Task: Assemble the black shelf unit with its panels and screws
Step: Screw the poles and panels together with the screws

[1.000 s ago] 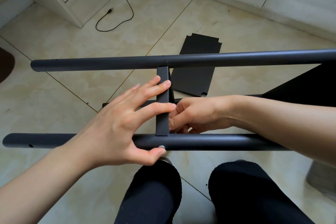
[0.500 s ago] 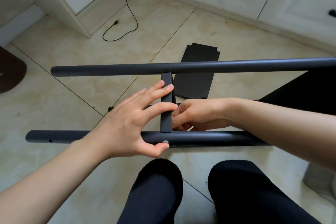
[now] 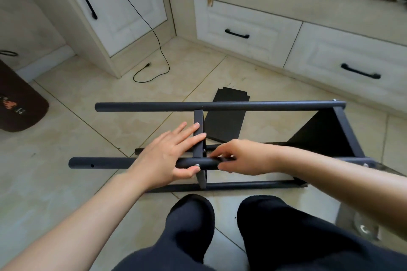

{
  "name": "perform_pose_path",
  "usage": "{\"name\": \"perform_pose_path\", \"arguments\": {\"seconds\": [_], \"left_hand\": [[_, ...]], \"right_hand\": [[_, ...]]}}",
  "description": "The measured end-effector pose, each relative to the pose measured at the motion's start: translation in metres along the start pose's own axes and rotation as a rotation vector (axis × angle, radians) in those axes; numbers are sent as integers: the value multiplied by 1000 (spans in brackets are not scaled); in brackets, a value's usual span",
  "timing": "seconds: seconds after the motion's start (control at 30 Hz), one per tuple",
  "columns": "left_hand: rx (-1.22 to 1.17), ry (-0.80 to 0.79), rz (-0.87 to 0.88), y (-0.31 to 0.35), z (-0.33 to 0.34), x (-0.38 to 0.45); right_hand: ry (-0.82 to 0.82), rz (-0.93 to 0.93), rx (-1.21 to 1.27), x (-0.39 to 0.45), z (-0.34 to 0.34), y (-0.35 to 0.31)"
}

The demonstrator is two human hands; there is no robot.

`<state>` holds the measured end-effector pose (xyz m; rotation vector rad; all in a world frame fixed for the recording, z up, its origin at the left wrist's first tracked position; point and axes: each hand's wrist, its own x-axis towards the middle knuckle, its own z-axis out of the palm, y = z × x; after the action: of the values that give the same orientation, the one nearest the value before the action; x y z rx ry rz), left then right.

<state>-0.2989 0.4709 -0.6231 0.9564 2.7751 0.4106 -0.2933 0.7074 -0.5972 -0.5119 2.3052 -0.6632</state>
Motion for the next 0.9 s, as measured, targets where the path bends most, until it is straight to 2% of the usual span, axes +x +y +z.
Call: {"name": "perform_pose_path", "arguments": {"seconds": [0.13, 0.23, 0.33, 0.6, 0.77, 0.9], "left_hand": [[-57, 86, -313, 21, -3, -14], [-155, 209, -419, 35, -4, -32], [-277, 433, -482, 47, -3, -51], [-860, 750, -838, 65, 9, -63], [-1270, 705, -1065, 66, 21, -55], [-1492, 771, -1131, 66, 19, -47]], "right_hand": [[164, 33, -123, -14, 8, 2], [187, 39, -85, -14, 7, 1], [196, 39, -37, -12, 9, 1], [195, 34, -35, -15, 21, 1], [190, 31, -32, -14, 19, 2], [193, 46, 4, -14, 19, 2]]}}
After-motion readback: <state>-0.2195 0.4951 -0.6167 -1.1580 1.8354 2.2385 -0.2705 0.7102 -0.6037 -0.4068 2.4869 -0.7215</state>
